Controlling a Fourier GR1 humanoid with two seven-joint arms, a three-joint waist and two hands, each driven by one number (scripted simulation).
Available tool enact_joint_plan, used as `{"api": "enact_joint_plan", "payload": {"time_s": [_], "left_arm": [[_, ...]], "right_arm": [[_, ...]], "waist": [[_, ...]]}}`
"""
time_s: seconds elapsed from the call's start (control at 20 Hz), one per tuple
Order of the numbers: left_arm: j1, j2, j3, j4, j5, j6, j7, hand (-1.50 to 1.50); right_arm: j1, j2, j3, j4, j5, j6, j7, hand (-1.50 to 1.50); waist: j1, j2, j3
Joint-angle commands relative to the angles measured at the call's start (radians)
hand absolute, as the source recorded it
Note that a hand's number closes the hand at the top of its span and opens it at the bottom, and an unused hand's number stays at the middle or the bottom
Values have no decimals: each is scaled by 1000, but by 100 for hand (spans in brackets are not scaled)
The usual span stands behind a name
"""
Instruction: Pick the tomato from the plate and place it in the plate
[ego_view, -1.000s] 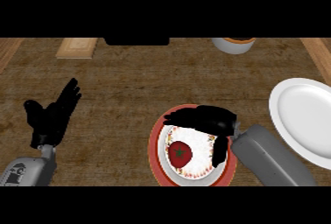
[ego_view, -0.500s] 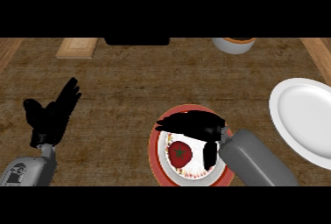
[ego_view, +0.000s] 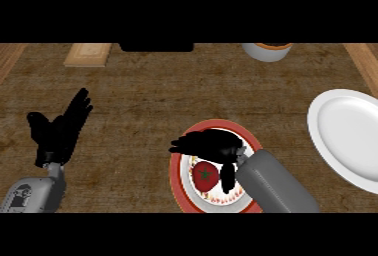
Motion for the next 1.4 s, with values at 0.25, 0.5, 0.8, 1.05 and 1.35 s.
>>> {"api": "enact_joint_plan", "payload": {"time_s": [0.25, 0.5, 0.8, 1.05, 1.35], "left_arm": [[22, -33, 4, 7, -33, -11, -29, 0], [-32, -18, 38, 36, -16, -39, 6, 0], [0, -3, 61, 35, -32, -49, -4, 0], [22, -13, 66, 16, -33, -17, -22, 0], [44, 1, 78, 19, -25, -32, -31, 0]], "right_arm": [[23, 8, 61, 32, 102, -13, -150, 150], [68, 19, 48, 65, 125, -65, -192, 150], [124, -17, -43, -110, 127, -143, -181, 150], [134, 49, -377, -56, 137, -282, 356, 150], [48, 80, -536, -208, 272, -584, 702, 150]], "waist": [[1, 0, 0], [0, 2, 0], [-5, 0, 0], [-70, -12, -1], [-46, -16, -2]]}}
